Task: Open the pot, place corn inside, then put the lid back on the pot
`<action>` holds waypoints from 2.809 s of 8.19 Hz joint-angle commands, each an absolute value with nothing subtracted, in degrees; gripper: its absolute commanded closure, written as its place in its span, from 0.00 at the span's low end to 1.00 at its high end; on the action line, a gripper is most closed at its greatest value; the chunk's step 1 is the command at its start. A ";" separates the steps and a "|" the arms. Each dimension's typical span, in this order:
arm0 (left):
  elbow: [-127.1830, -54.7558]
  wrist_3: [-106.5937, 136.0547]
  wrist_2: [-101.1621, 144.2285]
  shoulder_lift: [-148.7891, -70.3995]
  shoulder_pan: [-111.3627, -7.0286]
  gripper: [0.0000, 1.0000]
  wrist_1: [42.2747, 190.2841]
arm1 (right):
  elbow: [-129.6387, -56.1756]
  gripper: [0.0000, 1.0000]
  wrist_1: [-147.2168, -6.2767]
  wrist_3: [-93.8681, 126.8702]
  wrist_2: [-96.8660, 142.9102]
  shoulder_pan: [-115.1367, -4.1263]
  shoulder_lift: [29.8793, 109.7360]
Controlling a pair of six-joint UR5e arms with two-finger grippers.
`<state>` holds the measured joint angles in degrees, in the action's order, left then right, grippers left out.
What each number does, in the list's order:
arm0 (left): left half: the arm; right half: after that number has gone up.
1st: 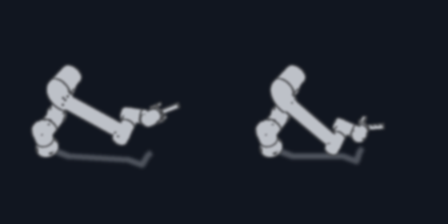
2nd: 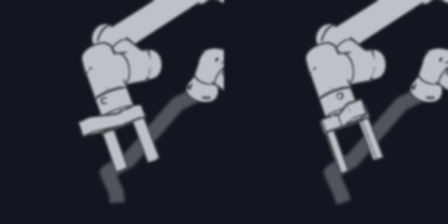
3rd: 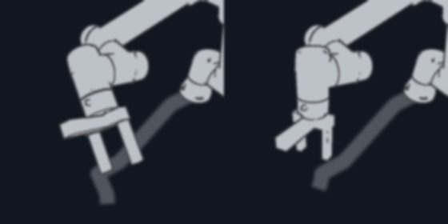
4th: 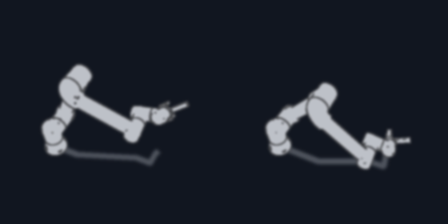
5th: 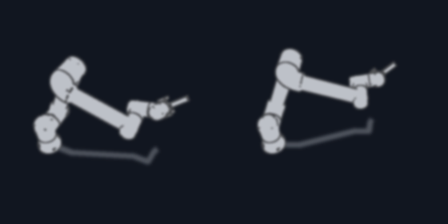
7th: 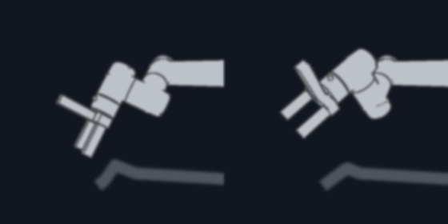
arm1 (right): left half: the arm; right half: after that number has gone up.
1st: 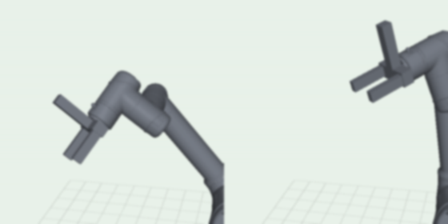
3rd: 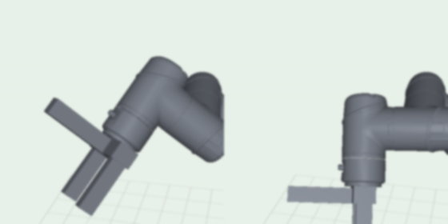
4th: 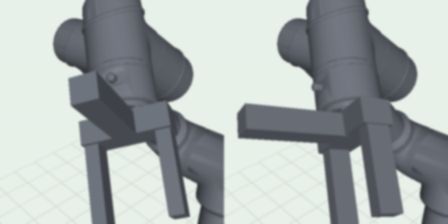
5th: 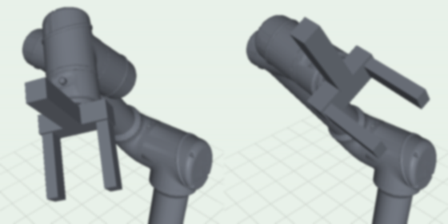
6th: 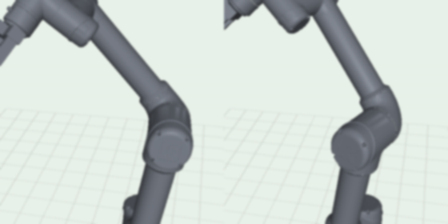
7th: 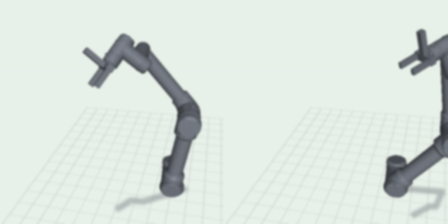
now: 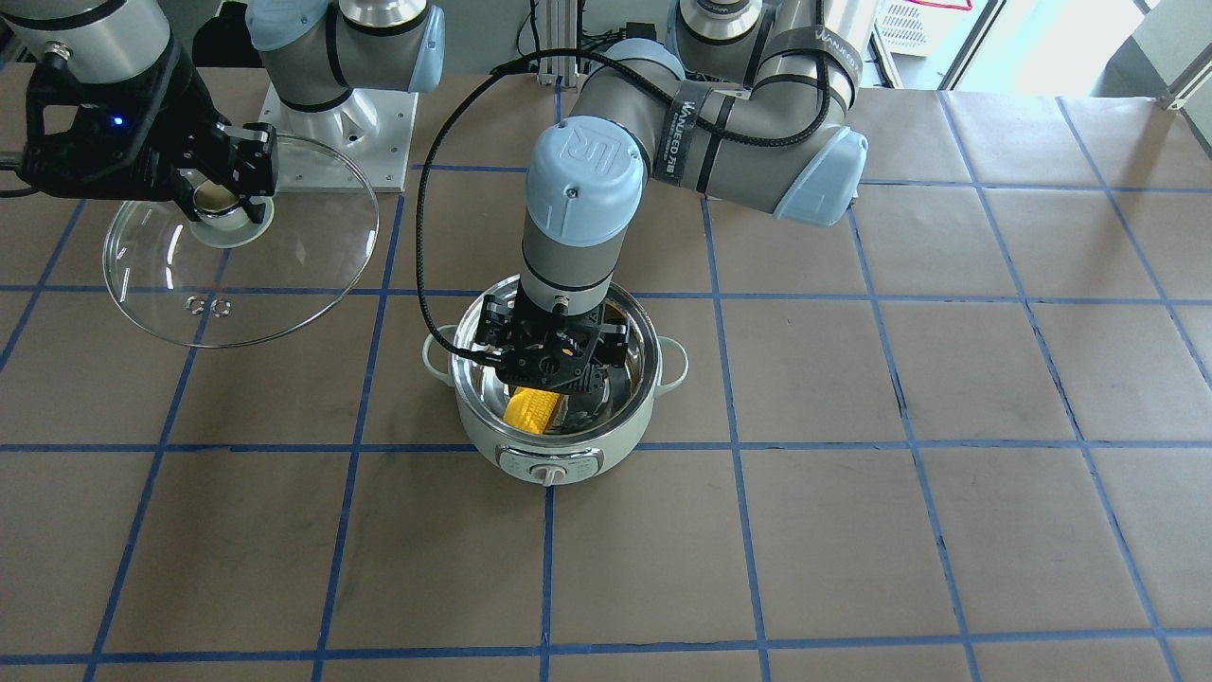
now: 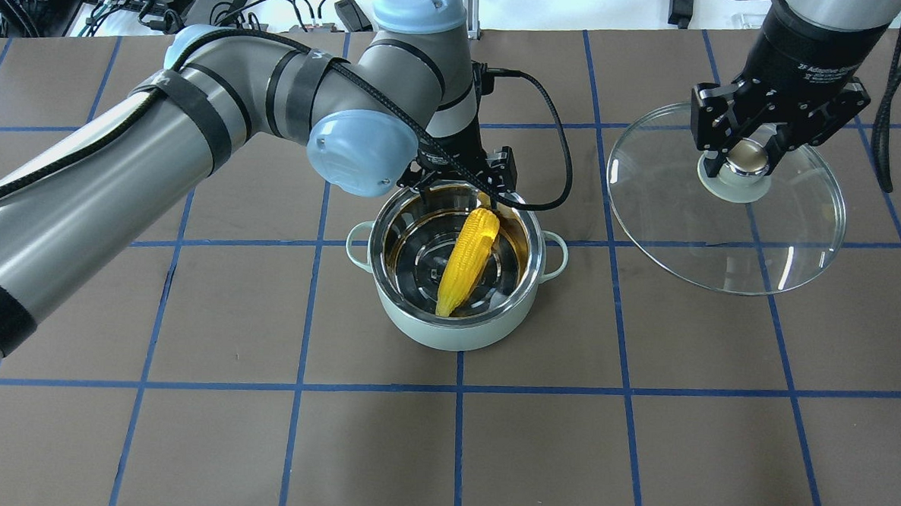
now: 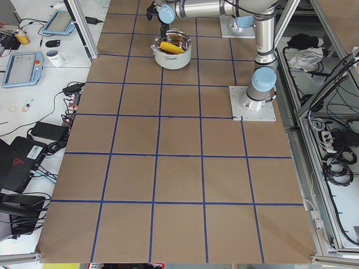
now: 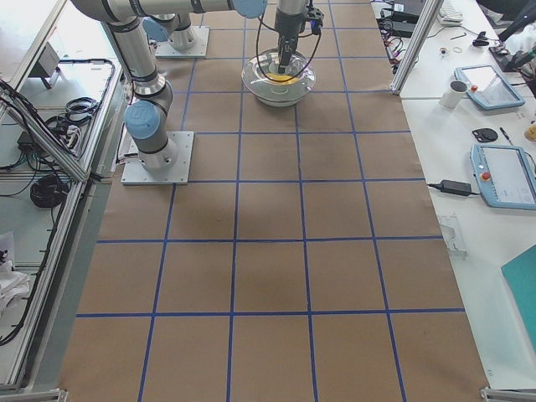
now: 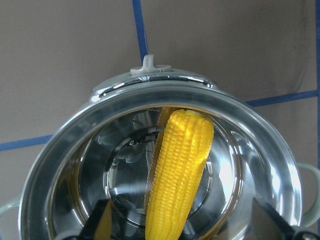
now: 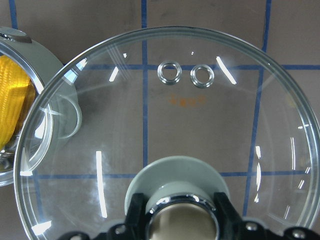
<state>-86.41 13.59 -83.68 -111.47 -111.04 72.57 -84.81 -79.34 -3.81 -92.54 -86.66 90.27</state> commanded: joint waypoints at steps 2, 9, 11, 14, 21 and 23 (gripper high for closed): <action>-85.52 -1.09 -83.67 -103.21 -99.81 0.00 77.42 | -84.73 1.00 -80.59 -0.81 -92.29 -87.01 89.04; -68.20 -6.24 -94.39 -96.78 -91.23 0.00 99.84 | -82.35 1.00 -99.93 25.84 -92.02 -115.05 71.90; -68.38 -8.68 -94.74 -96.85 -91.14 0.00 99.84 | -83.49 1.00 -99.85 26.88 -91.41 -115.14 71.36; -68.29 -8.26 -94.39 -96.77 -91.32 0.00 99.84 | -85.17 1.00 -100.19 26.81 -91.40 -115.14 71.37; -69.08 -9.31 -90.53 -99.31 -91.23 0.00 96.17 | -85.25 1.00 -101.07 27.42 -89.40 -115.14 70.58; -70.57 -8.97 -90.62 -98.53 -91.23 0.00 95.10 | -85.25 1.00 -101.95 27.42 -88.51 -115.14 70.05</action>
